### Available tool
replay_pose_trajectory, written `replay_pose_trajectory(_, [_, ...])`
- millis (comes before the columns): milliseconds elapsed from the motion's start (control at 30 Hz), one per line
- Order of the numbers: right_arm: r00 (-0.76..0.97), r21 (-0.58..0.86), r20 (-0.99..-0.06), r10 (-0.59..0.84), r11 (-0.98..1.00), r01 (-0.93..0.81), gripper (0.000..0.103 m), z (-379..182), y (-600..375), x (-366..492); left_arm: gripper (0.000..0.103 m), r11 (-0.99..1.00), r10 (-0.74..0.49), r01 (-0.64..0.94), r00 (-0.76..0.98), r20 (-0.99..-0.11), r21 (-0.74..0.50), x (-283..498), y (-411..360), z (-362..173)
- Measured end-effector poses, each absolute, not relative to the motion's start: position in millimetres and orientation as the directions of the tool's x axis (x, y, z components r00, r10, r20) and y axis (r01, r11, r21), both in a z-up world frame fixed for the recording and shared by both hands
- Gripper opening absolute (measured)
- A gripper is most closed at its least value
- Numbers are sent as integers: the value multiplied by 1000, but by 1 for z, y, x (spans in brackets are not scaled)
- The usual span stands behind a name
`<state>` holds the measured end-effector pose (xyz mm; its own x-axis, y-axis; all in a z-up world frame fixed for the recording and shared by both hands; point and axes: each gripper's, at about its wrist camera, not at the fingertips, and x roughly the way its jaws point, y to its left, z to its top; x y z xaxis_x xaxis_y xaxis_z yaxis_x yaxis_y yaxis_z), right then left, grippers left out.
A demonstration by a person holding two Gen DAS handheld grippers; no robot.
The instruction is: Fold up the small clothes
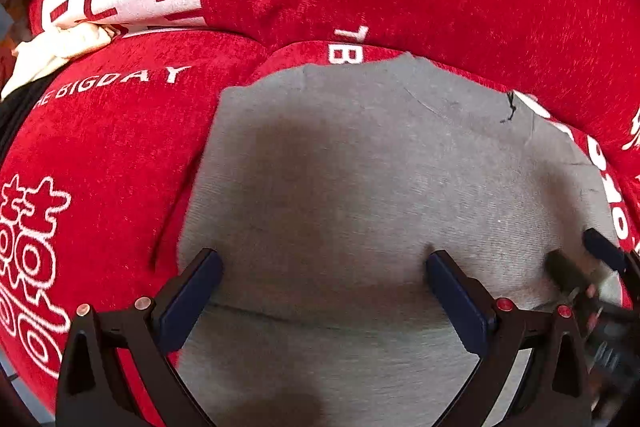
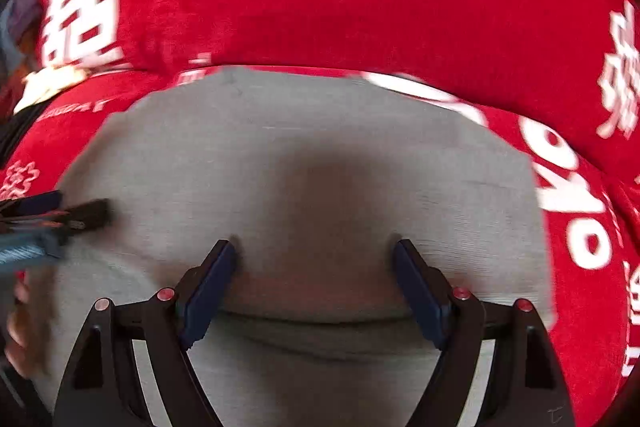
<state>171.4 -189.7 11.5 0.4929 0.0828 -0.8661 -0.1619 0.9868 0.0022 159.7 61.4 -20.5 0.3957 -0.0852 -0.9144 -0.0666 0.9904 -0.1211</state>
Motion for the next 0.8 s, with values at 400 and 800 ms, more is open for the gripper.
replay_pose_trajectory(400, [556,87,-829,62,996,19,83,48,-304,91,103,977,-117,-116,421,-900,-181,88,98,-2])
replay_pose_trajectory(800, [570,-104,-810,138,923,-371,84,8,-209,-57,103,995,-83,81,489,-868,-50,-37,38,-16])
